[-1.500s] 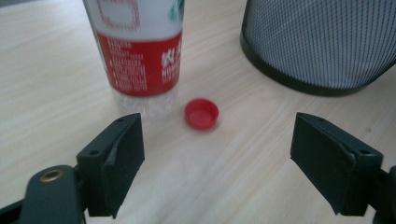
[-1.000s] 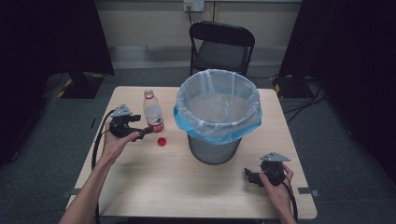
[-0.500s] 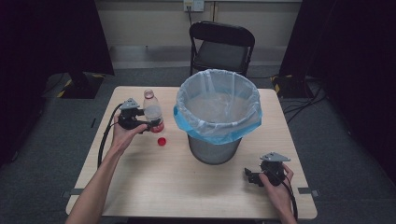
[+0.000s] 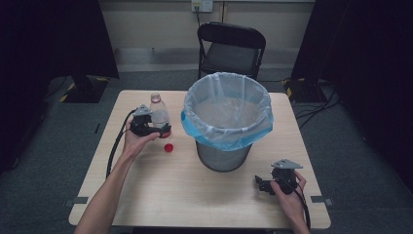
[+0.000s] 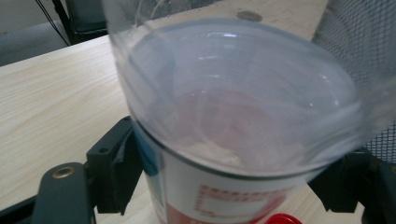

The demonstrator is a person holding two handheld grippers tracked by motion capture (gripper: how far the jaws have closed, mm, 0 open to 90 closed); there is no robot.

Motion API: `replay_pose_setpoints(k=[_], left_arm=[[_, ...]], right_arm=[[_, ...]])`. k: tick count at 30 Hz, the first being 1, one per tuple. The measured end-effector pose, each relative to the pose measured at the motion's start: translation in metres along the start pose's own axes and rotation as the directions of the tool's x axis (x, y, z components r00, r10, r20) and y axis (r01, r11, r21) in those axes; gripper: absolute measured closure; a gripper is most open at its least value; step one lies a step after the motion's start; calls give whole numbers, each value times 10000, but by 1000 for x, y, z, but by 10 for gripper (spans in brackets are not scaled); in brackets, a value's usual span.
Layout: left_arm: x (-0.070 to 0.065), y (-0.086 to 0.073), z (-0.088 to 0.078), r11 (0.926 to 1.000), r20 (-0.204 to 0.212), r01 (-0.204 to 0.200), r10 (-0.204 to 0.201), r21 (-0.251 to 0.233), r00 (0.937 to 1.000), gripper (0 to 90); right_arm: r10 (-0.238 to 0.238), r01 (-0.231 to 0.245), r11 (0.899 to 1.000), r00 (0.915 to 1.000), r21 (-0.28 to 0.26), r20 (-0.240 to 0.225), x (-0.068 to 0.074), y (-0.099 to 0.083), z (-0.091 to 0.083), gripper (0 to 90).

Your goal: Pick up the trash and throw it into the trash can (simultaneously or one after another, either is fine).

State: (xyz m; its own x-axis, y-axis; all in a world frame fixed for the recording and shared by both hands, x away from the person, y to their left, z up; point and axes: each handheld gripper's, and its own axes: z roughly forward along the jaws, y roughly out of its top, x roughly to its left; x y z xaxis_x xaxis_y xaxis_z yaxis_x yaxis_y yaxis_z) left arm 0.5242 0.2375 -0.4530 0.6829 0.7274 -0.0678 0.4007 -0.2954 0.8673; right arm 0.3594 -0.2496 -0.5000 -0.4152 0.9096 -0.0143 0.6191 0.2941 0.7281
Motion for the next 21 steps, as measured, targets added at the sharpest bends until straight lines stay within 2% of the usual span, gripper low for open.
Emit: replay_pose_setpoints(k=[2, 5, 11, 13, 17, 19, 21], left_arm=[[-2, 0, 3, 10000, -75, 53, -53, 9, 10000, 225], [-5, 2, 5, 9997, -181, -187, 189, 127, 9997, 252], [-6, 2, 3, 9996, -353, -169, 177, 216, 9992, 266], [-5, 3, 2, 9993, -284, -286, 293, 248, 9992, 267], [-4, 4, -2, 10000, -162, 26, -25, 49, 9999, 268], [-4, 6, -6, 9993, -58, 331, -332, -179, 9994, 269], [-4, 6, -7, 9993, 14, 346, -346, -167, 9994, 269]], right_arm=[[4, -4, 10000, 10000, 1, 1, 0, 0, 0, 85], [3, -3, 10000, 10000, 0, 1, 0, 0, 0, 85], [1, -1, 10000, 10000, -11, 18, 0, 0, 0, 85], [5, -5, 10000, 10000, -9, 13, 0, 0, 0, 85], [1, -1, 10000, 10000, -11, 18, 0, 0, 0, 85], [6, -6, 10000, 10000, -10, 17, 0, 0, 0, 85], [4, -4, 10000, 10000, -10, 18, 0, 0, 0, 85]])
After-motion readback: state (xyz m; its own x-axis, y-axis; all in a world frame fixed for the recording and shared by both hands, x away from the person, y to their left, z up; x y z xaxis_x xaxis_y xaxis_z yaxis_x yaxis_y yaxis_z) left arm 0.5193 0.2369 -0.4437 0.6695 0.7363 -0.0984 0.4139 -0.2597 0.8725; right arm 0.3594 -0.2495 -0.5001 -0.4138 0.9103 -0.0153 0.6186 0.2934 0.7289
